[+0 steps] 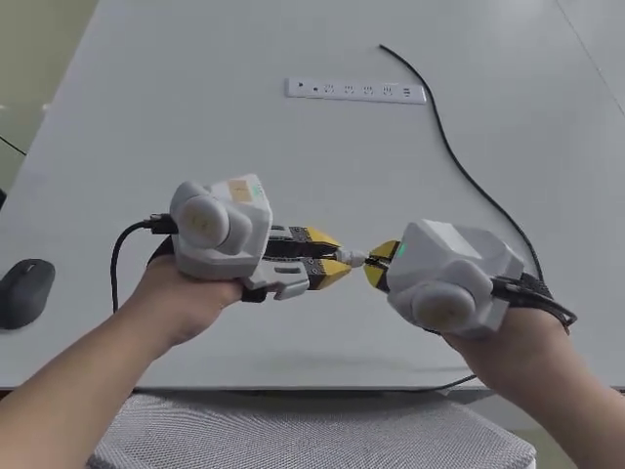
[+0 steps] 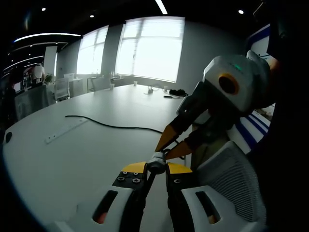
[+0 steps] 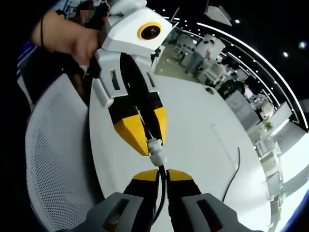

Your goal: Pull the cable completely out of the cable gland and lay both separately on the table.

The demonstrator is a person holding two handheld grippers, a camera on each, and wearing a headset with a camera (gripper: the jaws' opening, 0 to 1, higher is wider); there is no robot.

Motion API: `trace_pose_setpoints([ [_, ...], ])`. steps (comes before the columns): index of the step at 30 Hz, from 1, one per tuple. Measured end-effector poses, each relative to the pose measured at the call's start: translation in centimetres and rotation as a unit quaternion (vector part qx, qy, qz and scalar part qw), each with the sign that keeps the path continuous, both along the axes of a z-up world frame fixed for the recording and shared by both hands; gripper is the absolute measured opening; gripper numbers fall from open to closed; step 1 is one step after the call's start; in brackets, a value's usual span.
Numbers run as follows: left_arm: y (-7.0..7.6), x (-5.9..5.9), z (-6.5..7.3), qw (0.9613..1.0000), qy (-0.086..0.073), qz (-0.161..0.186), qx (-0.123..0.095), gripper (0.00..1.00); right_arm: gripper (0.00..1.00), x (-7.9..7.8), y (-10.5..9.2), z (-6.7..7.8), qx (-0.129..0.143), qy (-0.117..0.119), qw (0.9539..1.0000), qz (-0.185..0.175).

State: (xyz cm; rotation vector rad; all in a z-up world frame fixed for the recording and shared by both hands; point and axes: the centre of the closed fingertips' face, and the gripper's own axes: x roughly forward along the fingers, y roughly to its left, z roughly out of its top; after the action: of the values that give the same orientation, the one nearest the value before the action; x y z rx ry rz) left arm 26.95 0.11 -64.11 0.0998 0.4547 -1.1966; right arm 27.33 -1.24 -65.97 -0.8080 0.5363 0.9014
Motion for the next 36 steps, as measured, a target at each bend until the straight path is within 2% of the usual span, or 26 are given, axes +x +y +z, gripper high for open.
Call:
trace_pose_setpoints([
  [16,-0.2,-0.4,0.2,1.0000,0.000,-0.001,-0.001,0.15,0.00,-0.2,-0.2,-0.1,0.008,-0.009,0.9999,0.002],
  [28,-0.6,-0.5,0.4,1.0000,-0.002,0.001,-0.003,0.15,0.00,-0.2,-0.8,0.1,0.046,0.006,0.9983,-0.035],
  [36,-0.5,-0.4,0.6,1.0000,-0.001,0.006,-0.007,0.15,0.00,0.2,-2.5,-0.4,0.061,0.021,0.9953,-0.072],
])
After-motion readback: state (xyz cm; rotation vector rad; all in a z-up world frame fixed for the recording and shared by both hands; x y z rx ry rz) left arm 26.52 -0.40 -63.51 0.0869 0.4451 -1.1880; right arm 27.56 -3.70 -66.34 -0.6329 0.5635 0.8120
